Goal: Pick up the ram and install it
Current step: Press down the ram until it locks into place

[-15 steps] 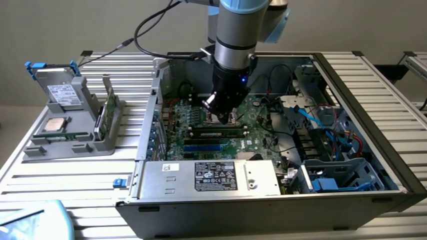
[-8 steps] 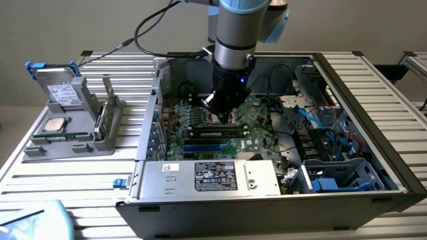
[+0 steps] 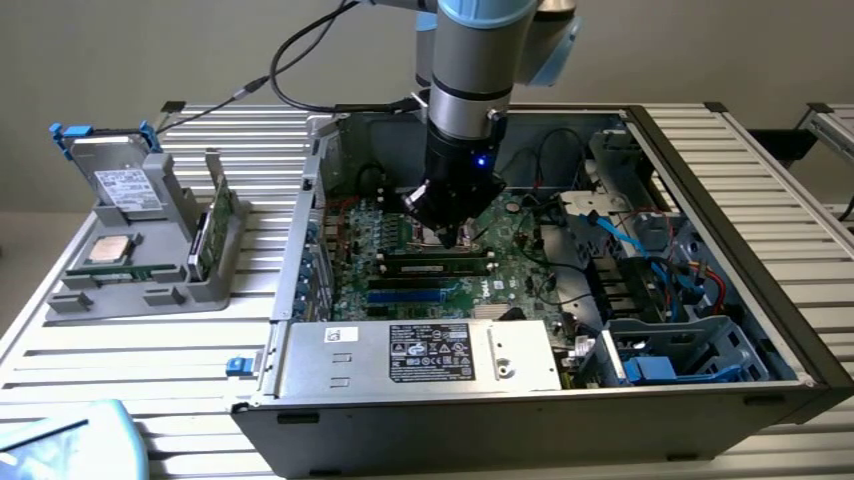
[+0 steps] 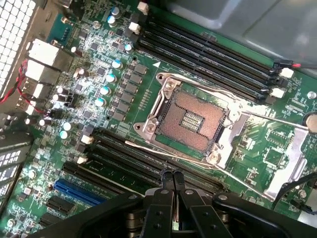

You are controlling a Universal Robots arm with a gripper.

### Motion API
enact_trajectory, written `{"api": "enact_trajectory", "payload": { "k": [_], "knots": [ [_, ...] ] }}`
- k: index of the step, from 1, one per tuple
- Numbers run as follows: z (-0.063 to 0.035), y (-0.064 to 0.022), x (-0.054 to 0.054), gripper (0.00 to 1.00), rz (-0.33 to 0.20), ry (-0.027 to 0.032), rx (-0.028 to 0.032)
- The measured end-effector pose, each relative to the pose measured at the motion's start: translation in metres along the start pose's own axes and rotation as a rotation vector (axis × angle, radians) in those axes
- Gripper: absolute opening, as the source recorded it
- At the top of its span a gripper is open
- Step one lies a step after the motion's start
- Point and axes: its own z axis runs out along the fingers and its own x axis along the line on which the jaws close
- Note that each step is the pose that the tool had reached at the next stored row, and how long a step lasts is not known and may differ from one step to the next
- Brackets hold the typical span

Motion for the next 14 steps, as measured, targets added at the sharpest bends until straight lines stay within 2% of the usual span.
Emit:
{"api": "enact_trajectory", "payload": {
  "k": [14],
  "knots": [
    [-0.0001,0.0000,0.0000,0.10,0.176,-0.0076,-0.0036]
  ]
}}
